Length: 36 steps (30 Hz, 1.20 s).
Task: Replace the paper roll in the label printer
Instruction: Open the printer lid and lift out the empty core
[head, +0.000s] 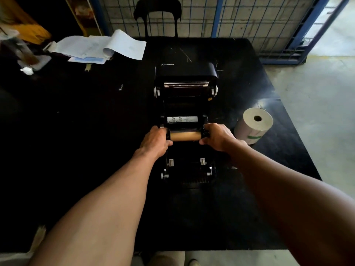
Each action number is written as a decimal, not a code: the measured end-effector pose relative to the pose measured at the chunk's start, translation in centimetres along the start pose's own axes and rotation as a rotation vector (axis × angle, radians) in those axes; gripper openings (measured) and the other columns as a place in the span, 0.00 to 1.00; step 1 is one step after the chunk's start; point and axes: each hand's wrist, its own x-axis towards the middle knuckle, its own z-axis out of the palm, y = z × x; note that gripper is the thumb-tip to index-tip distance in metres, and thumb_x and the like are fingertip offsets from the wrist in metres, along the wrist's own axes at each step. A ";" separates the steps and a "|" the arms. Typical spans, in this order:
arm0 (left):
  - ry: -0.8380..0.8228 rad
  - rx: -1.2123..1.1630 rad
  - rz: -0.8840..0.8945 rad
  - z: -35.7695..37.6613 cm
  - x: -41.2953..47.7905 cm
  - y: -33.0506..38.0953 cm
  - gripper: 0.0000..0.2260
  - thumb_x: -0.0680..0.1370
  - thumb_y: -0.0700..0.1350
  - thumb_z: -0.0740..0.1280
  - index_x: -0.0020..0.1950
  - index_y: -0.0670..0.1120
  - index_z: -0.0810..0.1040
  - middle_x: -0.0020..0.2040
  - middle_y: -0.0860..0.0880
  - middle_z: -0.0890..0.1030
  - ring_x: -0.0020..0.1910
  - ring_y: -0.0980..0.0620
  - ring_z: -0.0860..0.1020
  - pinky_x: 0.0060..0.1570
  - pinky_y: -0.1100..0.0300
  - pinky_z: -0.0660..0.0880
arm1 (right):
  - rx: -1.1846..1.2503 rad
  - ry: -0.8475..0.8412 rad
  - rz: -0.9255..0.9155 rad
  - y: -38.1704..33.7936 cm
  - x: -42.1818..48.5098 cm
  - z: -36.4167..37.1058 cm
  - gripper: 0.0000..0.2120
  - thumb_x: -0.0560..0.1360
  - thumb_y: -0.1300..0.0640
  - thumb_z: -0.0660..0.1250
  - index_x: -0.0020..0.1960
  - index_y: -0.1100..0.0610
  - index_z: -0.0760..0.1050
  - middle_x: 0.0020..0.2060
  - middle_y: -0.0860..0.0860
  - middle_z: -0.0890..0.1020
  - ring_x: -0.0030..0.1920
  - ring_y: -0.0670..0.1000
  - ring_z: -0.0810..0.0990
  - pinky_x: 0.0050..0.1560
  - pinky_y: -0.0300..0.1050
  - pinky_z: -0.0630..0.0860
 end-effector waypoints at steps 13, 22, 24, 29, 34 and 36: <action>0.183 -0.325 0.014 -4.3 -3.8 4.0 0.10 0.79 0.47 0.68 0.42 0.42 0.80 0.33 0.50 0.76 0.35 0.49 0.77 0.30 0.62 0.71 | 0.556 0.059 -0.079 -0.3 -5.5 -5.7 0.15 0.77 0.53 0.73 0.61 0.60 0.81 0.41 0.55 0.80 0.40 0.54 0.76 0.45 0.49 0.74; 0.136 -1.124 -0.245 -2.3 -12.5 8.2 0.12 0.78 0.48 0.62 0.52 0.41 0.76 0.48 0.41 0.80 0.31 0.52 0.80 0.26 0.61 0.77 | 0.784 -0.137 -0.043 2.2 -13.6 -4.6 0.10 0.79 0.46 0.69 0.55 0.49 0.82 0.34 0.46 0.82 0.38 0.45 0.83 0.50 0.49 0.83; 0.102 -1.120 -0.254 -1.1 -14.3 8.5 0.14 0.76 0.52 0.69 0.51 0.42 0.77 0.46 0.44 0.82 0.30 0.53 0.81 0.25 0.63 0.75 | 0.825 -0.169 -0.010 3.1 -15.0 -3.8 0.09 0.79 0.46 0.70 0.53 0.49 0.83 0.33 0.46 0.81 0.36 0.45 0.82 0.49 0.49 0.84; -0.062 -1.261 -0.261 1.5 -16.9 9.0 0.20 0.72 0.49 0.76 0.56 0.41 0.75 0.45 0.43 0.85 0.39 0.51 0.86 0.32 0.62 0.80 | 0.878 -0.210 0.074 5.7 -17.8 -2.8 0.08 0.78 0.49 0.71 0.52 0.53 0.83 0.32 0.46 0.85 0.37 0.46 0.83 0.44 0.46 0.84; -0.169 -1.315 -0.341 4.9 -18.7 8.5 0.17 0.72 0.46 0.77 0.55 0.42 0.74 0.47 0.40 0.84 0.38 0.50 0.85 0.34 0.62 0.80 | 0.944 -0.223 0.198 8.5 -20.3 0.0 0.09 0.79 0.51 0.69 0.56 0.54 0.83 0.36 0.49 0.85 0.40 0.49 0.82 0.44 0.48 0.82; -0.215 -1.314 -0.360 6.6 -19.6 7.9 0.17 0.72 0.46 0.77 0.54 0.40 0.75 0.48 0.40 0.84 0.38 0.50 0.85 0.34 0.62 0.80 | 0.991 -0.235 0.254 10.1 -21.6 1.8 0.10 0.80 0.52 0.69 0.57 0.56 0.82 0.38 0.51 0.85 0.40 0.49 0.82 0.44 0.48 0.82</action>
